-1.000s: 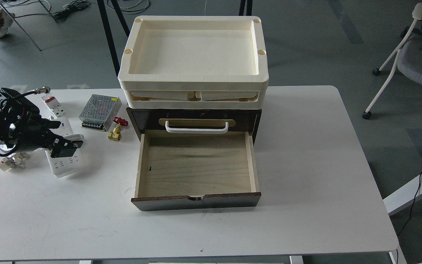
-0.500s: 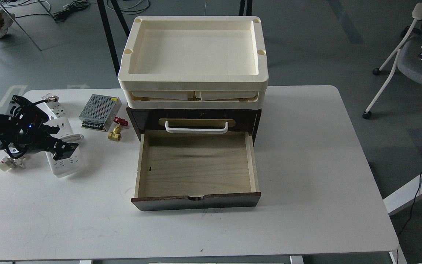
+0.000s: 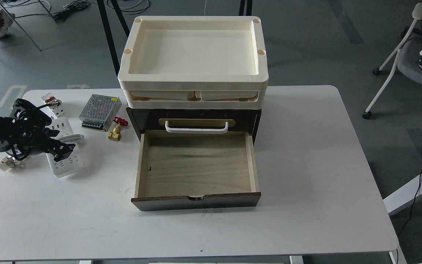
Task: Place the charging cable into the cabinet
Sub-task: 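Close the left gripper on the white charger and lift it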
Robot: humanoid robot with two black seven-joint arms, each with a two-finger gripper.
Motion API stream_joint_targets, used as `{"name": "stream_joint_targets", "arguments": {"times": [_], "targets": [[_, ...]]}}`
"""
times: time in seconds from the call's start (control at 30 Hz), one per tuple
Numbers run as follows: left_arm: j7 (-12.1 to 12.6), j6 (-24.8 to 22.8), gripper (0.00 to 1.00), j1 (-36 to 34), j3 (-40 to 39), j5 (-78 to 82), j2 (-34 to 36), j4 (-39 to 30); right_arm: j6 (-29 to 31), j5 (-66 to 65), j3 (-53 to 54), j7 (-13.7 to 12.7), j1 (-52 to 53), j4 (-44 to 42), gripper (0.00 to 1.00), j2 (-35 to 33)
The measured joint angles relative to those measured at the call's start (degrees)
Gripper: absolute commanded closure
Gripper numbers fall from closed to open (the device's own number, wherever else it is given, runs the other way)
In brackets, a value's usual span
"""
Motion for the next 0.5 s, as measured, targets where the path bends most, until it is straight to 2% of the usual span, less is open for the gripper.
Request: {"name": "stream_joint_targets", "arguments": {"times": [0.5], "targets": [[0.0,2.5,0.44,-0.1,1.3,-0.2,-1.8,2.6,0.0,0.1,0.0,0.0,-0.3,0.0,0.00,0.0]]}}
